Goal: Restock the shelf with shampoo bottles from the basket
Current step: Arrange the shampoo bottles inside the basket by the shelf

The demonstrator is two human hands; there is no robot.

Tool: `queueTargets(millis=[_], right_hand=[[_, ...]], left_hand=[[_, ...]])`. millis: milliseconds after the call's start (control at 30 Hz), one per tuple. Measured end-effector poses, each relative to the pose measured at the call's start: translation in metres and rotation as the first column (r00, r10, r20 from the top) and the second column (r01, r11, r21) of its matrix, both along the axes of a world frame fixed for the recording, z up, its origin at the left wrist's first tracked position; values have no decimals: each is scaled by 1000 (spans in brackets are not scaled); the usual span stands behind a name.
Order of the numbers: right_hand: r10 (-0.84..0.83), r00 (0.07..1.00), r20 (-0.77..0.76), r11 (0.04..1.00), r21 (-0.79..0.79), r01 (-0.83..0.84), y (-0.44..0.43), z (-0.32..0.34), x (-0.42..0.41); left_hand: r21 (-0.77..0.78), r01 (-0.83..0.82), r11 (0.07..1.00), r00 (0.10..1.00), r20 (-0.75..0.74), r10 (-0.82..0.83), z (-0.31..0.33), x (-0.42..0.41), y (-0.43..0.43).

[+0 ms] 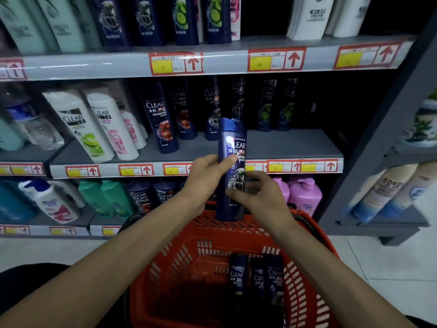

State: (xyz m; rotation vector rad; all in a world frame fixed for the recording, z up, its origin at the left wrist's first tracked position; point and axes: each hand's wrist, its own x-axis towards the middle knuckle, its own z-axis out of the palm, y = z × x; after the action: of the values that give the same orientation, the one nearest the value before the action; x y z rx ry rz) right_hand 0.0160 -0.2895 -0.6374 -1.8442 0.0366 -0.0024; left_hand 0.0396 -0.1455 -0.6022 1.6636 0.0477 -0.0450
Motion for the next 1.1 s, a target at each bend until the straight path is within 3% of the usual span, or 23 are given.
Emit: queueTargets(millis=[133,233,333,567,833,1100], right_hand=[[-17,1000,-24,998,-59,15,3,5,14],[-69,996,49,961,-265,79,7,15,21],[-141,985,96,912,-375,167,10,25,32],[-190,970,149,841,-485,240,11,50,83],[-313,927,208,811,-448,375,25,54,141],[-369,879,303,778,-417,470,33,31,193]], left_hand=[[-79,8,997,1000,-17,-9,5,12,-2],[-124,12,992,1000,-4,-12,10,21,-6],[-147,21,989,1000,23,-18,17,33,-12],[48,23,999,997,67,-26,35,68,-9],[62,52,997,999,-13,-52,26,97,6],[54,94,994,995,20,-95,5,135,-5]])
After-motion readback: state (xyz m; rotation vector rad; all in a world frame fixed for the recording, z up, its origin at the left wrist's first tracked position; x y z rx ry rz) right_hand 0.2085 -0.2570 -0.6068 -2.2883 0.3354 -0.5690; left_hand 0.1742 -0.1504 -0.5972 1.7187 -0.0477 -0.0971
